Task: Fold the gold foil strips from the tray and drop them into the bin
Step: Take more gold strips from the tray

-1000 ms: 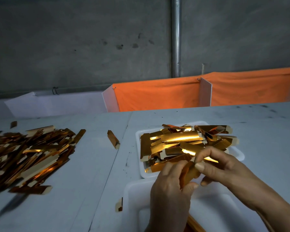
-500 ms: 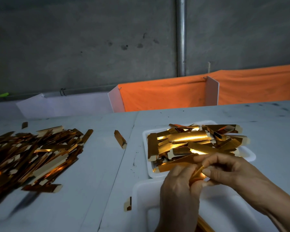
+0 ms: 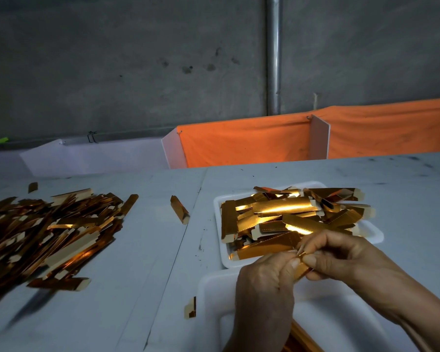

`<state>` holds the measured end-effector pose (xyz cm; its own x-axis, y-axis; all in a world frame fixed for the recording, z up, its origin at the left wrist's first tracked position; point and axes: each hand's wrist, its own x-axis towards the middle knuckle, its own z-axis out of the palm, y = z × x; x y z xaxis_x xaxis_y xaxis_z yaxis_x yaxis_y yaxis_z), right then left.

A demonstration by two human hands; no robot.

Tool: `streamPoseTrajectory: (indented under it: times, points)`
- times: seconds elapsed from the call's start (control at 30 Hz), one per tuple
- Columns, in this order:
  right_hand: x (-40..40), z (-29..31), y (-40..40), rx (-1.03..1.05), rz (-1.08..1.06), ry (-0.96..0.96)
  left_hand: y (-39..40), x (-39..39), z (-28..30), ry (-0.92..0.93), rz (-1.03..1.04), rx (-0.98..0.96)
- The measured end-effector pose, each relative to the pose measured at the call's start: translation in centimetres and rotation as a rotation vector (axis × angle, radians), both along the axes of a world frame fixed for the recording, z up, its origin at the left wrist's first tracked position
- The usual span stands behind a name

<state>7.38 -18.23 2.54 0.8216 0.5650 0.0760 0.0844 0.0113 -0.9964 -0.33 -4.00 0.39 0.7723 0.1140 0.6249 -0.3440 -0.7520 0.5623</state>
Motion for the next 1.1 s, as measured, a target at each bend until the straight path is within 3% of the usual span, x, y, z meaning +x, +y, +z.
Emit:
streamPoseTrajectory:
  times: [0.13, 0.37, 0.43, 0.63, 1.1]
  points:
    - [0.0, 0.1, 0.1, -0.009, -0.02, 0.005, 0.1, 0.5, 0.0, 0.047, 0.061, 0.2]
    - [0.2, 0.2, -0.4, 0.005, -0.049, 0.003, -0.4, 0.4, -0.4, 0.021, 0.042, 0.185]
    - [0.2, 0.3, -0.5, 0.003, -0.033, 0.01, -0.7, 0.0, 0.3, 0.045, 0.042, 0.114]
    - [0.2, 0.9, -1.2, 0.027, 0.005, -0.016, 0.0, -0.6, 1.1, 0.355, 0.018, -0.209]
    - [0.3, 1.0, -2.0, -0.038, 0.168, -0.086, 0.4, -0.9, 2.0, 0.442, -0.162, -0.258]
